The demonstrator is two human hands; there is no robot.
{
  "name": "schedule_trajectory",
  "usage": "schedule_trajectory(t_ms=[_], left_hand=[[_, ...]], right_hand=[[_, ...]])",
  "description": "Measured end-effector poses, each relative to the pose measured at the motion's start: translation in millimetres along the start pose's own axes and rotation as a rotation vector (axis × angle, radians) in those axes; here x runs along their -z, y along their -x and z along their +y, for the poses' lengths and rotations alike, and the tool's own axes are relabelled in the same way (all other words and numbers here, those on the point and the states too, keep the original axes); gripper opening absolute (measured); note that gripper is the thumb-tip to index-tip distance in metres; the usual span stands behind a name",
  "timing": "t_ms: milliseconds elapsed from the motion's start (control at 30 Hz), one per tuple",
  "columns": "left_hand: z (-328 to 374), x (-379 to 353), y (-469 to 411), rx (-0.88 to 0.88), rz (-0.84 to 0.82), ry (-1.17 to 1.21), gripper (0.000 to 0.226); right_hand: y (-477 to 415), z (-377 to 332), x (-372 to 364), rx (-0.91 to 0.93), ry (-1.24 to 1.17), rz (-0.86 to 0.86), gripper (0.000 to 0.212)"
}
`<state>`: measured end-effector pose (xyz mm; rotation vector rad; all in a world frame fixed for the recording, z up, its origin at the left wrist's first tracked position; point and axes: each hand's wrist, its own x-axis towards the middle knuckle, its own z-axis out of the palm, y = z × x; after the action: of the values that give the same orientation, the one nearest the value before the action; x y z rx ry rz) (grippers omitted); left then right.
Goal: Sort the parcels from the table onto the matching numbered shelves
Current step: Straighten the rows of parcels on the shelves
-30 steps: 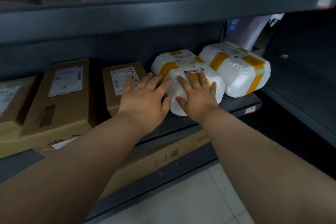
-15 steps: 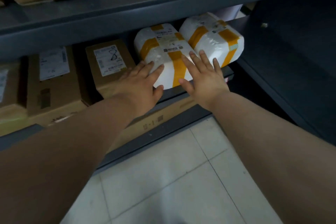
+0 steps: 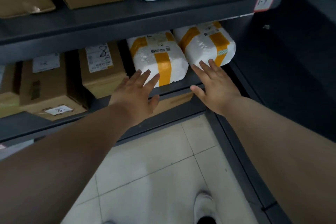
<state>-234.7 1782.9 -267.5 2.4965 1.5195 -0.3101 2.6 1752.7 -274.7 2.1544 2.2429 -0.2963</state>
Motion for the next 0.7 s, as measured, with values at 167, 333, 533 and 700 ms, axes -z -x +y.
schedule_trajectory(t_ms=[167, 333, 533, 700], left_hand=[[36.8, -15.7, -34.5, 0.074, 0.004, 0.013, 0.06], [55.5, -26.8, -63.8, 0.175, 0.074, 0.007, 0.061], [45.1, -32.3, -95.0, 0.273, 0.181, -0.044, 0.066], [38.1, -36.5, -127.2, 0.236, 0.275, -0.052, 0.071]], right_hand=[[-25.7, 51.4, -2.4, 0.061, -0.023, -0.03, 0.064], [-59.4, 96.5, -8.4, 0.01, -0.031, -0.026, 0.066], [-107.2, 126.8, -10.6, -0.097, -0.043, 0.076, 0.072], [-137.5, 136.5, -14.6, -0.169, -0.038, 0.101, 0.078]])
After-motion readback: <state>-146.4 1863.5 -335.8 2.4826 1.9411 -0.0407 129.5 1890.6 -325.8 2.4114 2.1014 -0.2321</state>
